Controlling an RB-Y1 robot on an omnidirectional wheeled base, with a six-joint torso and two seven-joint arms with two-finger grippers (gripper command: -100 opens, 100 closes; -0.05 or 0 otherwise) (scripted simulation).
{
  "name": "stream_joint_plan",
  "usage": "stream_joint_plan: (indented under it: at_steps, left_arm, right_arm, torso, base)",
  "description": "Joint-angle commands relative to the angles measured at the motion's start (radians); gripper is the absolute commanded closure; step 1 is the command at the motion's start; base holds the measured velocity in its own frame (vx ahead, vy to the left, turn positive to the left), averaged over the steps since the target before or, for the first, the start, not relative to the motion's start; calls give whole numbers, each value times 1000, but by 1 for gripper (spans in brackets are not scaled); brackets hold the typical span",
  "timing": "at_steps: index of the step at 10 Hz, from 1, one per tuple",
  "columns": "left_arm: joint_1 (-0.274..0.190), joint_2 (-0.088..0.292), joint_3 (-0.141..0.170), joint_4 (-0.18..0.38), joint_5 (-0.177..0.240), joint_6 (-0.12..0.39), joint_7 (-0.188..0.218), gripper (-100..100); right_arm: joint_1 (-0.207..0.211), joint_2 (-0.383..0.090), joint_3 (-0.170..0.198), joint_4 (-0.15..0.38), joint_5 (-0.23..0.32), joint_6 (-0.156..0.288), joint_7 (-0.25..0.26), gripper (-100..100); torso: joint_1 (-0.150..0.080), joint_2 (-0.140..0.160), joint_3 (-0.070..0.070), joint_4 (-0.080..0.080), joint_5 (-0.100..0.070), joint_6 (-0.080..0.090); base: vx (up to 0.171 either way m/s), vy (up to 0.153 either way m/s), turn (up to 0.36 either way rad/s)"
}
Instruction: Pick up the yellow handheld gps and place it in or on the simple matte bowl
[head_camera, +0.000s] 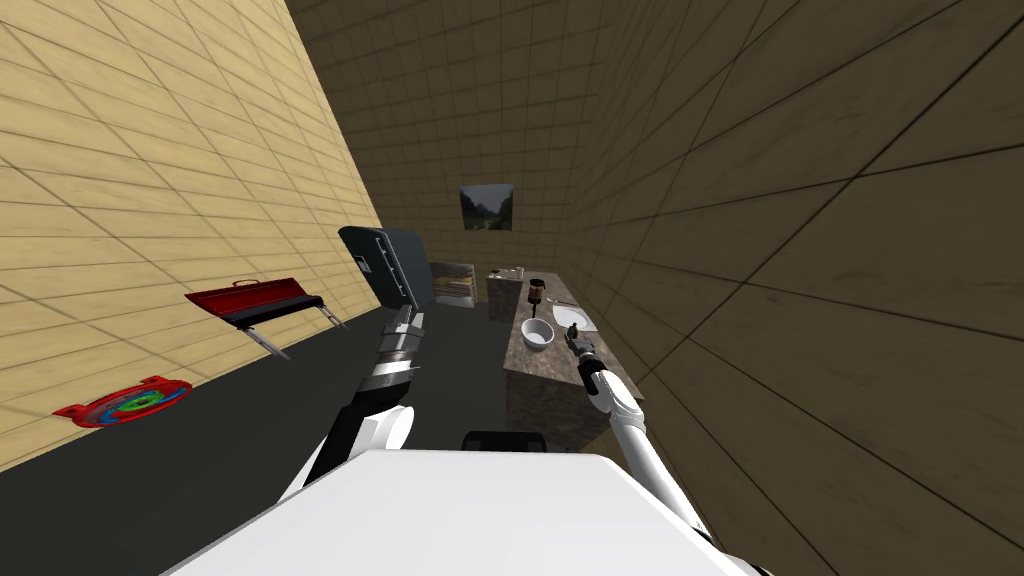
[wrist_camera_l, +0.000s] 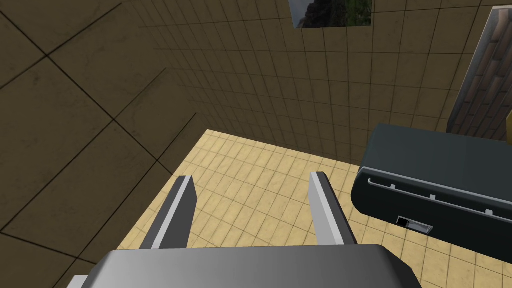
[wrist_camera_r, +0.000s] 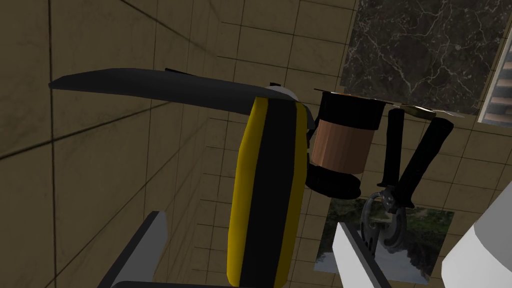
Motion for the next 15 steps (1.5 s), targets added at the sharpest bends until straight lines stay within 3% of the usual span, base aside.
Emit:
stream_joint_plan:
  at_steps: [1, 2, 6, 7, 8, 9, 10, 15]
  left_arm:
    - [0, 0, 0, 0, 0, 0, 0, 0]
    - [0, 0, 0, 0, 0, 0, 0, 0]
    - [0, 0, 0, 0, 0, 0, 0, 0]
    - [0, 0, 0, 0, 0, 0, 0, 0]
    - [0, 0, 0, 0, 0, 0, 0, 0]
    - [0, 0, 0, 0, 0, 0, 0, 0]
    - [0, 0, 0, 0, 0, 0, 0, 0]
    - [0, 0, 0, 0, 0, 0, 0, 0]
  right_arm:
    - [0, 0, 0, 0, 0, 0, 0, -100]
    - [0, 0, 0, 0, 0, 0, 0, 100]
    - [0, 0, 0, 0, 0, 0, 0, 100]
    - [0, 0, 0, 0, 0, 0, 0, 0]
    - [0, 0, 0, 0, 0, 0, 0, 100]
    - [0, 0, 0, 0, 0, 0, 0, 0]
    - [-13, -33, 11, 16, -13, -9, -9, 100]
    - [-47, -123, 43, 63, -53, -37, -36, 100]
  torso:
    - [0, 0, 0, 0, 0, 0]
    - [0, 0, 0, 0, 0, 0]
    - [0, 0, 0, 0, 0, 0]
    - [0, 0, 0, 0, 0, 0]
    - [0, 0, 0, 0, 0, 0]
    - [0, 0, 0, 0, 0, 0]
    - [0, 0, 0, 0, 0, 0]
    - [9, 12, 4, -3, -2, 0]
  base:
    - [0, 0, 0]
    - [0, 0, 0]
    - [0, 0, 0]
    - [0, 0, 0]
    - [0, 0, 0]
    - [0, 0, 0]
    - [-78, 59, -6]
    - [-157, 125, -23]
